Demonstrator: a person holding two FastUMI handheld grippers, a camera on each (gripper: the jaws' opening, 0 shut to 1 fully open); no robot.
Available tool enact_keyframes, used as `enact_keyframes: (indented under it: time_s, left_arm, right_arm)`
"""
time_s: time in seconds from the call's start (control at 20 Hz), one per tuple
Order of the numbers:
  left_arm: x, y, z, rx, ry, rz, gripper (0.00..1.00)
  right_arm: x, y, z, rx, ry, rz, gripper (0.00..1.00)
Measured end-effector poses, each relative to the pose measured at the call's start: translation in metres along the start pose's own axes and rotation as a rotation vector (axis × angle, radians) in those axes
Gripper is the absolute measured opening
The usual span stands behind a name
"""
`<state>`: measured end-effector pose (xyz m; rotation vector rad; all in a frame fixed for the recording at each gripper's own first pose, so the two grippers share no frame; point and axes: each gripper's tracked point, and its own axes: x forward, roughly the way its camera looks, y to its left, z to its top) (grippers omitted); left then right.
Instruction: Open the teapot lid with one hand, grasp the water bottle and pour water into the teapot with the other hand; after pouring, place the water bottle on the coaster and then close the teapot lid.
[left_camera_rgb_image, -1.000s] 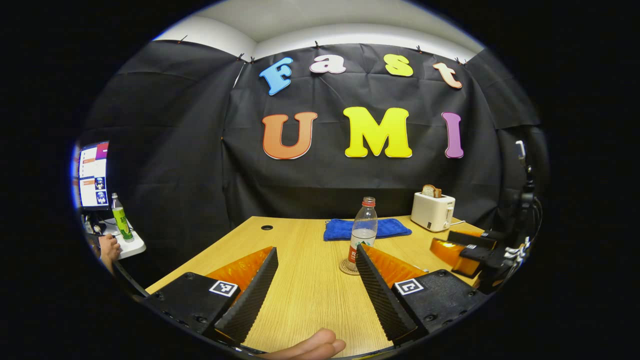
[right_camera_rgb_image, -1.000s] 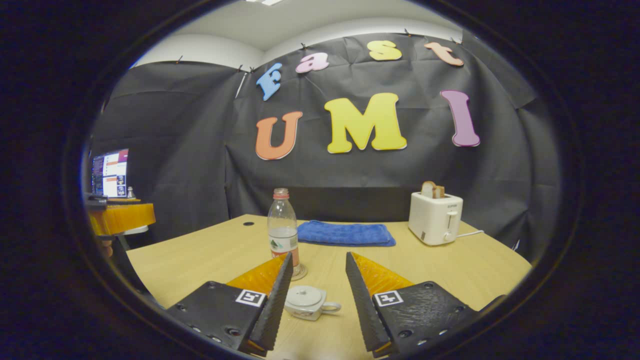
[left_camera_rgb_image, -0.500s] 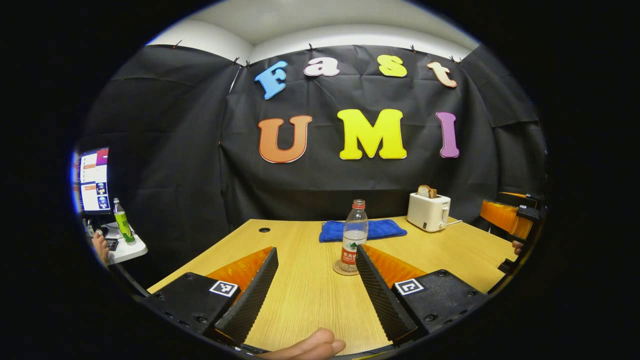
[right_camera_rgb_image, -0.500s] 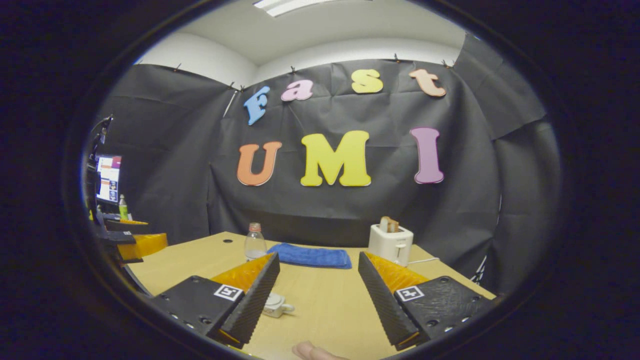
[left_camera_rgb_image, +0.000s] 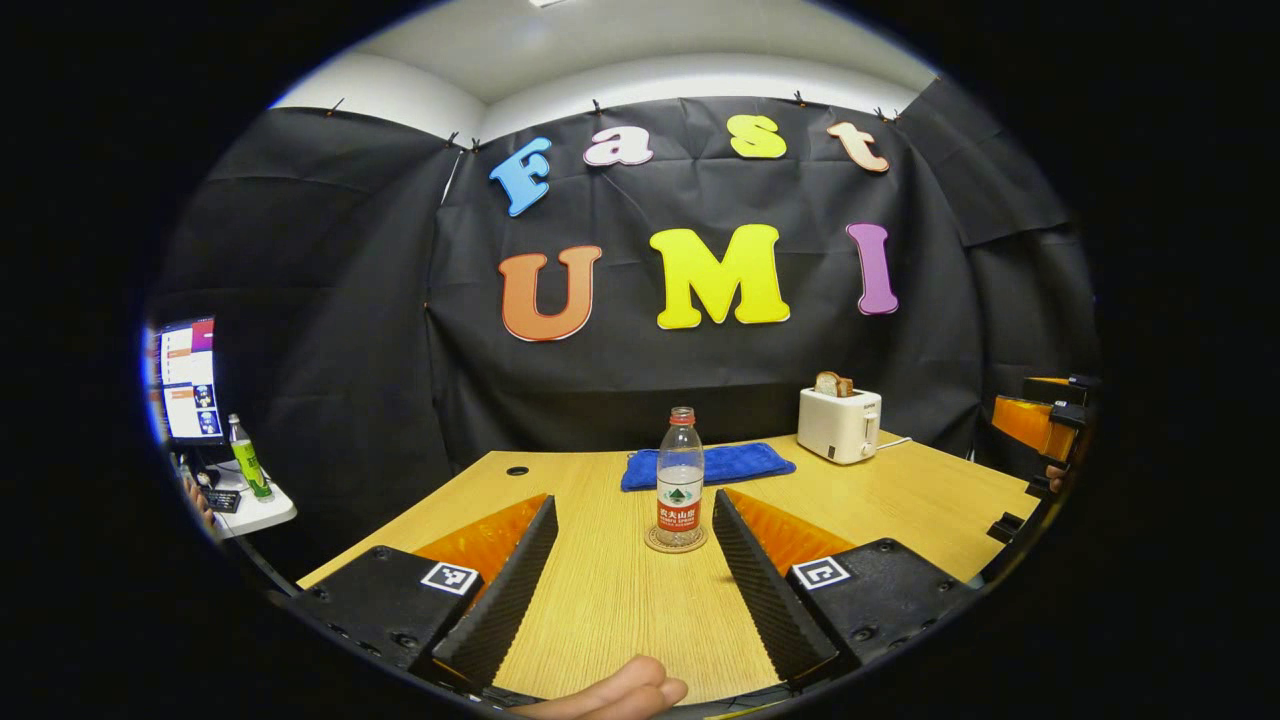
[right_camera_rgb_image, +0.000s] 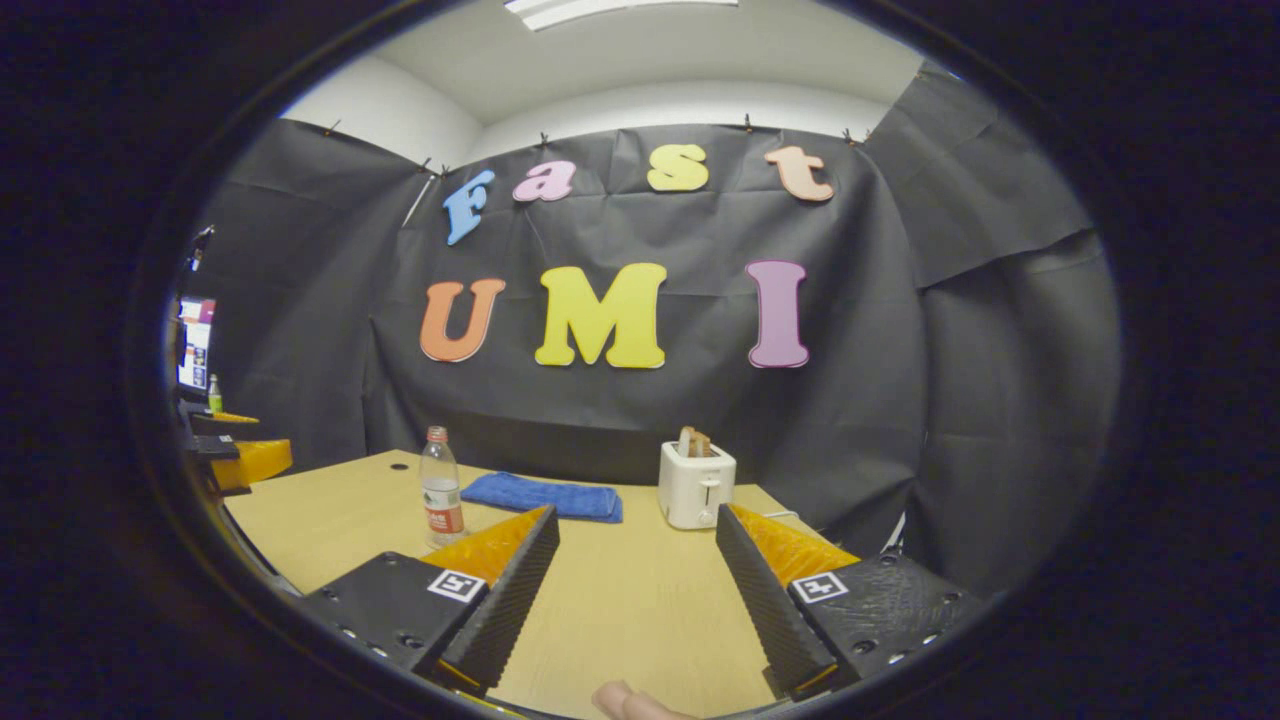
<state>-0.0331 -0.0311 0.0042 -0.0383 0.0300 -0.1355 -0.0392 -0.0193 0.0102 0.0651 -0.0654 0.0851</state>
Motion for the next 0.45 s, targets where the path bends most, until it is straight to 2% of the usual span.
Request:
enact_keyframes:
  time_s: [0.05, 0.2, 0.45]
  left_arm:
    - [-0.001, 0.002, -0.002, 0.003, 0.003, 0.007, 0.98]
    - [-0.002, 0.005, -0.003, 0.006, 0.011, 0.023, 0.98]
    - [-0.004, 0.001, 0.0, -0.018, -0.001, 0.008, 0.98]
  right_arm:
    - [0.0, -0.005, -0.002, 0.001, 0.004, -0.006, 0.97]
    - [-0.002, -0.012, 0.001, -0.017, -0.005, -0.023, 0.95]
    - [-0.006, -0.024, 0.007, -0.009, -0.029, -0.064, 0.95]
